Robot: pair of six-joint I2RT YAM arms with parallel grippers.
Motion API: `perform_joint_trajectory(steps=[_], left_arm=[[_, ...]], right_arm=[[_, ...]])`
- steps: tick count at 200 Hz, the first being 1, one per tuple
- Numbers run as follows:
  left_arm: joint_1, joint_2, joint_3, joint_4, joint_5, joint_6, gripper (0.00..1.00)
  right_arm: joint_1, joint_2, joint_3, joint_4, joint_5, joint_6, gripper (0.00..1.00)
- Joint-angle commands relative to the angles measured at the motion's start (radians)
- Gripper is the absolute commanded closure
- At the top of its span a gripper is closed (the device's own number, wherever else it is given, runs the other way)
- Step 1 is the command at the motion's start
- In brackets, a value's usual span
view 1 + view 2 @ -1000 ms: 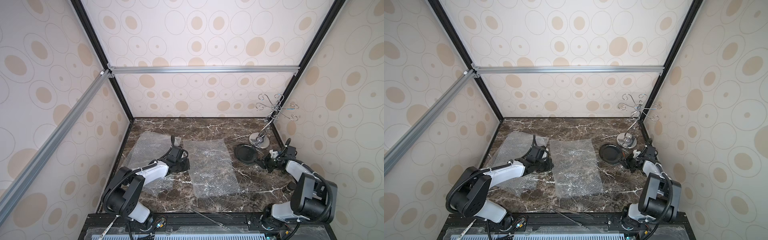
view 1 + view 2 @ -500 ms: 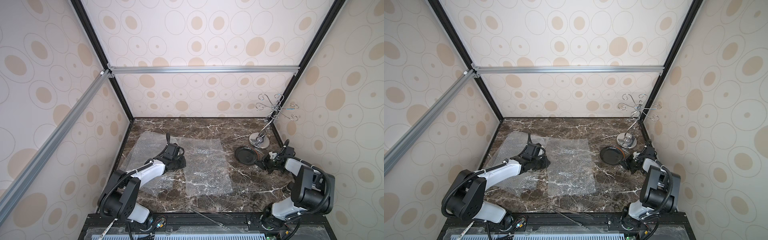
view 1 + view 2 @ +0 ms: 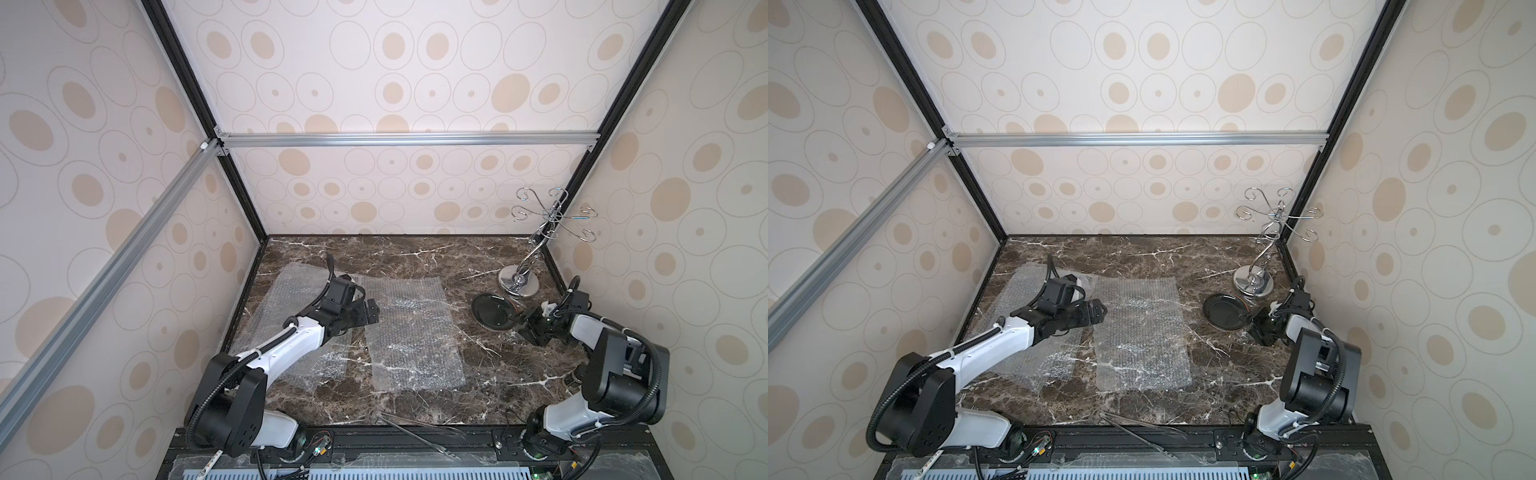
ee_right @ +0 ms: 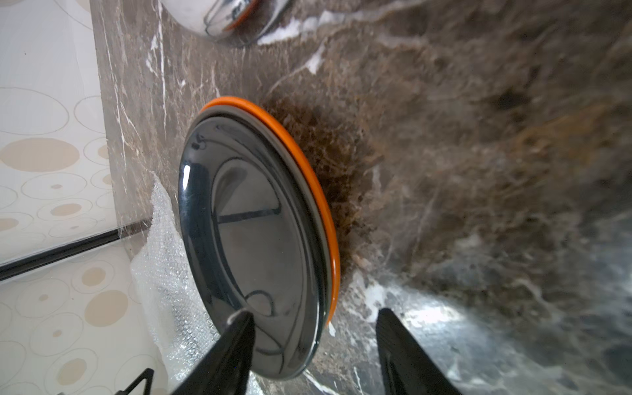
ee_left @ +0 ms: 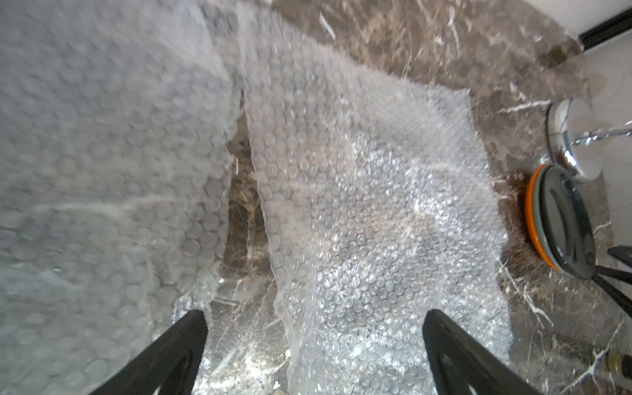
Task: Unpack dinner plates from bubble wrap
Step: Adjust the bubble wrap at the center of the board, then reset both arms
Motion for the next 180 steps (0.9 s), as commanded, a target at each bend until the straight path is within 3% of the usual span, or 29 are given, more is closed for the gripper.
perform_joint_trajectory(steps=[1, 28, 34, 37, 57, 80, 97, 132, 180], left_arm=[[0.027, -0.067, 0.020, 0.077, -0.111, 0.083, 0.00], [0.046, -0.197, -0.134, 0.364, -0.240, 0.205, 0.00], [0.050, -0.224, -0.173, 0.430, -0.284, 0.230, 0.00], [0.052, -0.238, -0.195, 0.457, -0.305, 0.240, 0.00], [0.058, -0.304, -0.329, 0.696, -0.426, 0.365, 0.00], [0.083, -0.296, -0.398, 0.807, -0.510, 0.464, 0.00], [0.124, -0.248, -0.397, 0.811, -0.502, 0.487, 0.00], [0.202, -0.152, -0.450, 0.937, -0.475, 0.492, 0.00], [0.304, -0.045, -0.478, 1.092, -0.398, 0.534, 0.00]], right_arm=[[-0.003, -0.082, -0.024, 0.016, 0.076, -0.047, 0.33], [0.004, -0.151, -0.053, 0.055, 0.152, -0.081, 0.25], [0.009, -0.163, -0.057, 0.064, 0.170, -0.087, 0.05], [0.014, -0.170, -0.060, 0.072, 0.177, -0.090, 0.01], [0.062, -0.217, -0.077, 0.119, 0.282, -0.117, 0.01], [0.161, -0.252, -0.105, 0.197, 0.431, -0.161, 0.01], [0.235, -0.259, -0.138, 0.293, 0.539, -0.206, 0.01], [0.305, -0.235, -0.214, 0.504, 0.647, -0.293, 0.01], [0.359, -0.132, -0.256, 0.704, 0.665, -0.367, 0.01]])
